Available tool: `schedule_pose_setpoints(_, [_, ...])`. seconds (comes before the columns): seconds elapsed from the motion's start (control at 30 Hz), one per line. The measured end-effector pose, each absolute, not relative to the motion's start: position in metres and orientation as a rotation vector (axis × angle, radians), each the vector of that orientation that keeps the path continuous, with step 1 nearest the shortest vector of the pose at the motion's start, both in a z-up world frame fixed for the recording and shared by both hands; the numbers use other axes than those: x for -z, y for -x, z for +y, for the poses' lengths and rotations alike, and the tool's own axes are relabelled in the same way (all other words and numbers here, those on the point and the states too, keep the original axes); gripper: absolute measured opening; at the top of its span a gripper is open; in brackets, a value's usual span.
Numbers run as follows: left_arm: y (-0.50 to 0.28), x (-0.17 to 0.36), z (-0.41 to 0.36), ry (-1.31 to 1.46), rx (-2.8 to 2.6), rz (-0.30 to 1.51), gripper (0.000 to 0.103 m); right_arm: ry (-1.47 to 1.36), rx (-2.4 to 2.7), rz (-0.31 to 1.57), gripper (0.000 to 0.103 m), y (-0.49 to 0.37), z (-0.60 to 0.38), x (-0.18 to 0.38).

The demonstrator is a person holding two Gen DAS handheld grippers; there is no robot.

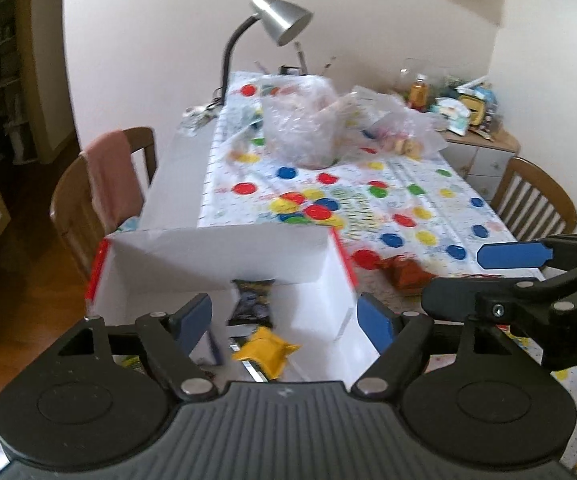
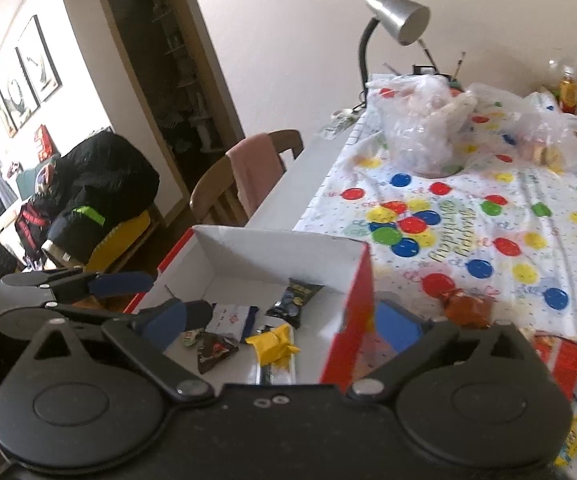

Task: Organize snacks
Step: 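Move both open tools back over the snacks on the table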

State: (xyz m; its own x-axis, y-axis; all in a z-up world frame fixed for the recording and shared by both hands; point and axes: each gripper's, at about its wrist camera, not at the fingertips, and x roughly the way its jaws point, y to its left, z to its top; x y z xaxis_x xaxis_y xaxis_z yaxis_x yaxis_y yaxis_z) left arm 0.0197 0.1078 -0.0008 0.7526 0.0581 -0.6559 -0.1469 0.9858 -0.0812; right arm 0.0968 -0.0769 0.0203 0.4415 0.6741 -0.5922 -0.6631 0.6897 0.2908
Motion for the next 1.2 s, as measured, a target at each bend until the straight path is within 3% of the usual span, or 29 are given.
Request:
schedule_pose_setpoints(0.47, [-0.050,0.029,0.008,0.134,-0.007,0.768,0.083,-0.006,-0.655,0.722,0.103,-0.097,-0.198,0.003])
schedule_pose_setpoints(0.83, [-0.079,0.054,-0.047,0.143,0.001,0.822,0.083,-0.026,-0.490,0.819,0.103,-0.119,-0.286,0.050])
schedule_pose_setpoints(1.2, [-0.117,0.094,-0.076,0.165,-0.050,0.956,0.083,-0.092,-0.357,1.017,0.101,-0.158,-0.311,0.118])
